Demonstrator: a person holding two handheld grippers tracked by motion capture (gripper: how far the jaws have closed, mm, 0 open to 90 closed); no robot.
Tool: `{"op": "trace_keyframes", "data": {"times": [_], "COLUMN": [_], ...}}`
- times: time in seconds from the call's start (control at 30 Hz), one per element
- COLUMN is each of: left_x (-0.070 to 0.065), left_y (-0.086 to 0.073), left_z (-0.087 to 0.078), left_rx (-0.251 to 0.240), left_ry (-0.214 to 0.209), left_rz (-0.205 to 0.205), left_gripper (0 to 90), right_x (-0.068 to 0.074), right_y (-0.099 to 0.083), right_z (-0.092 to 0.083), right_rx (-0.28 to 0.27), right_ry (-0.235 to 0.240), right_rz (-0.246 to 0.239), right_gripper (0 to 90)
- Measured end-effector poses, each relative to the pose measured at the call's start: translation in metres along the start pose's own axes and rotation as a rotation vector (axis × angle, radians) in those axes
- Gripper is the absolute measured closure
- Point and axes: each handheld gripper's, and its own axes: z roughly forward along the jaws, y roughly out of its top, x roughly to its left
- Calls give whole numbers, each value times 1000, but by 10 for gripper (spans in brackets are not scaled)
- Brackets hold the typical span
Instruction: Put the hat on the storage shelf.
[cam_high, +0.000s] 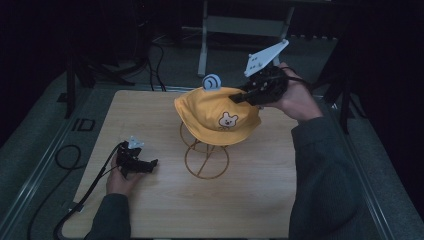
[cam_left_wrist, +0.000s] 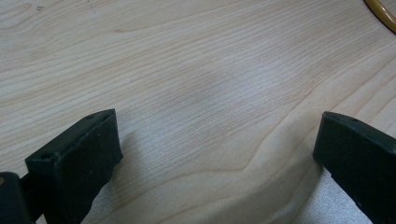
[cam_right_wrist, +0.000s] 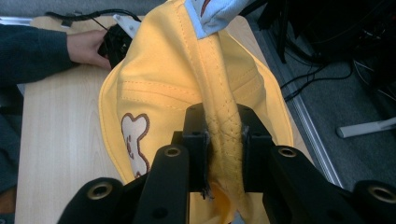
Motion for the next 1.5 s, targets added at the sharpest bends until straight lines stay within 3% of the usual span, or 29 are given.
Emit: {"op": "trace_keyframes", "data": {"times": [0.37,0.67,0.8,0.83,0.87,0.9,0.93,1.13,1.5], "left_x": [0,0,0,0,0,0,0,0,0], "left_y": [0,0,0,0,0,0,0,0,0], "left_z": [0,0,0,0,0,0,0,0,0], "left_rx": [0,0,-1,-1,0,0,0,-2,1], "left_ry": [0,0,0,0,-1,-1,0,1,-1], "left_rz": [0,0,0,0,0,1,0,0,1], "left_gripper": [6,6,6,6,6,6,6,6,6], "right_x": [3,10,11,11,11,13,14,15,13], "right_y": [19,29,27,27,26,25,25,25,11], "right_z": [41,65,74,74,76,81,83,77,55], "right_rx": [58,25,50,50,66,114,119,63,51], "right_ry": [13,42,56,56,69,20,5,-33,-72], "right_rz": [-16,-19,-9,-9,11,32,32,55,75], "right_gripper": [748,711,507,507,381,221,156,101,99]}}
